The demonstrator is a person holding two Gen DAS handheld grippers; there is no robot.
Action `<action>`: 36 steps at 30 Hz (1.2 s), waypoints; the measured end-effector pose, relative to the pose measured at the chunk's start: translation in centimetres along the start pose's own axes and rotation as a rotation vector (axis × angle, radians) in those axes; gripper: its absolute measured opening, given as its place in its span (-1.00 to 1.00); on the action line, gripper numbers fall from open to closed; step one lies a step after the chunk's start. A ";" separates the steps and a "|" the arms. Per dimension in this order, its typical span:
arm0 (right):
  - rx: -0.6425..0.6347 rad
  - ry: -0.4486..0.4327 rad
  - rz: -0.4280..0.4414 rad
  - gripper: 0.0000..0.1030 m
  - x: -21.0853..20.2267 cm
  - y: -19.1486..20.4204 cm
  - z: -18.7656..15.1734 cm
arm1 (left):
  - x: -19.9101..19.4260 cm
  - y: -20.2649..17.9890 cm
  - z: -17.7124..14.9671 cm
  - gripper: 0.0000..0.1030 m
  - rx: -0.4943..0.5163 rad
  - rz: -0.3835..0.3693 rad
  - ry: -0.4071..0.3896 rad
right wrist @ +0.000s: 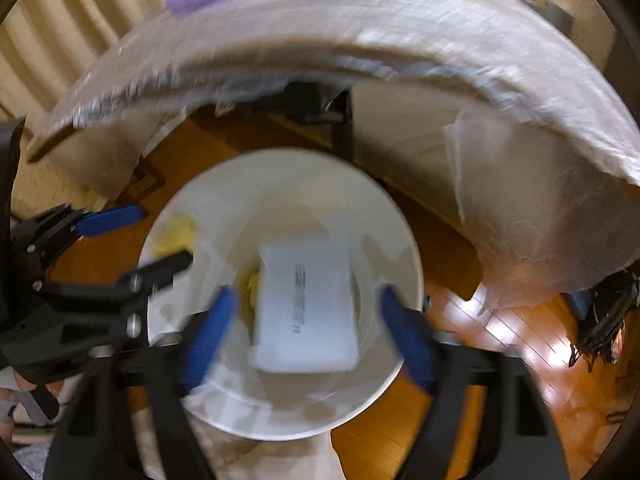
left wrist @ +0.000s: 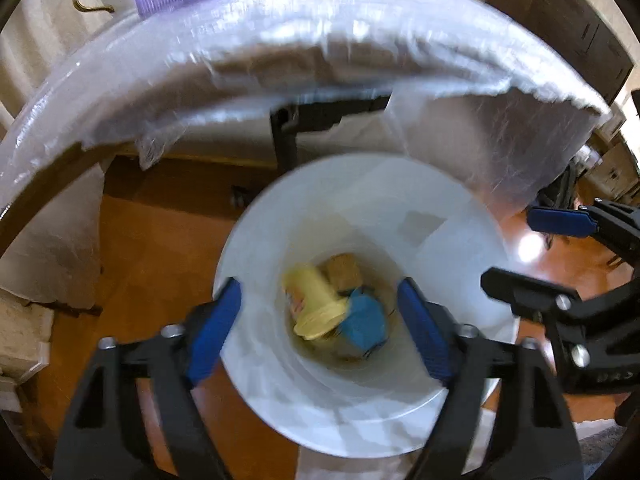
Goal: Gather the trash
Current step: 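Open the left tool over the bin while the right tool releases the white case, then move both open tools back over the table toward the rollers and boxes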
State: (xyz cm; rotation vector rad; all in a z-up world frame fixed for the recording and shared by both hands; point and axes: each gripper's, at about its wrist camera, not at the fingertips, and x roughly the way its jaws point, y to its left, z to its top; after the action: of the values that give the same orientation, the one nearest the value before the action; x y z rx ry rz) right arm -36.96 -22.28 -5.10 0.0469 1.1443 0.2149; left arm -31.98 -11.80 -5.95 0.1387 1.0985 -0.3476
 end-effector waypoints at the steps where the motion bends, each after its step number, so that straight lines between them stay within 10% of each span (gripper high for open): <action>1: 0.004 -0.013 0.004 0.66 -0.5 -0.1 0.1 | -0.2 0.1 0.0 0.59 -0.006 -0.012 -0.007; 8: 0.019 -0.191 -0.003 0.68 -7.9 -1.2 1.8 | -5.7 0.3 0.6 0.59 -0.016 -0.027 -0.121; 11: -0.009 -0.330 -0.015 0.91 -12.0 -1.5 4.9 | -9.8 0.6 2.1 0.97 -0.036 -0.004 -0.250; 17: -0.065 -0.389 -0.030 0.92 -12.4 -0.8 13.8 | -11.6 1.4 7.5 0.97 -0.052 0.116 -0.411; 25: -0.126 -0.230 -0.014 0.92 -3.9 1.8 26.4 | -7.0 3.7 12.8 0.97 -0.094 0.127 -0.357; 36: -0.140 0.014 0.017 0.91 6.5 4.2 34.8 | -2.8 6.0 17.9 0.97 -0.116 0.176 -0.317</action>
State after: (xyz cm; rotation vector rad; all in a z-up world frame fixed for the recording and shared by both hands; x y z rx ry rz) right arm -3.42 -14.39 4.09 -0.0689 1.1401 0.3099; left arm -15.87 -10.61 4.25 0.0732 0.7843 -0.1411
